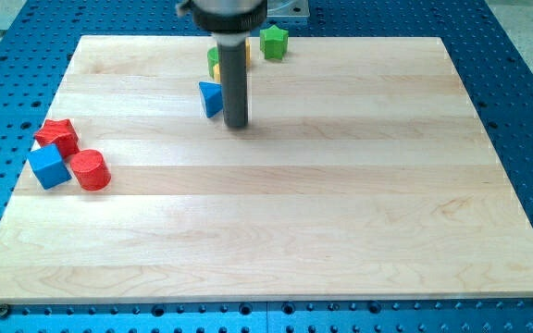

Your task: Slide the arm towards the red circle

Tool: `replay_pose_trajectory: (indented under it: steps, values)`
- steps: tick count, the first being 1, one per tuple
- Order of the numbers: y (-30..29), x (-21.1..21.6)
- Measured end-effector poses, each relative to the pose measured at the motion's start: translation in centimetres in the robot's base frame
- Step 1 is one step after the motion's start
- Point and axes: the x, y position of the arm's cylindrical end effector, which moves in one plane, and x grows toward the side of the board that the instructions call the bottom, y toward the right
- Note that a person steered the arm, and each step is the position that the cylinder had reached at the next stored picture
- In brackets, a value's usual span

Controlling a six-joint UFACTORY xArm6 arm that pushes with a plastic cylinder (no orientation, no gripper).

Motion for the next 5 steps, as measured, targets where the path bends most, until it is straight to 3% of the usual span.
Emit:
replay_pose_trajectory:
  steps: [1,2,3,5]
  values:
    - [-4.8,11.0]
    - [-13.7,13.2]
    - [-16.6,11.6]
    - [-11.8,4.0]
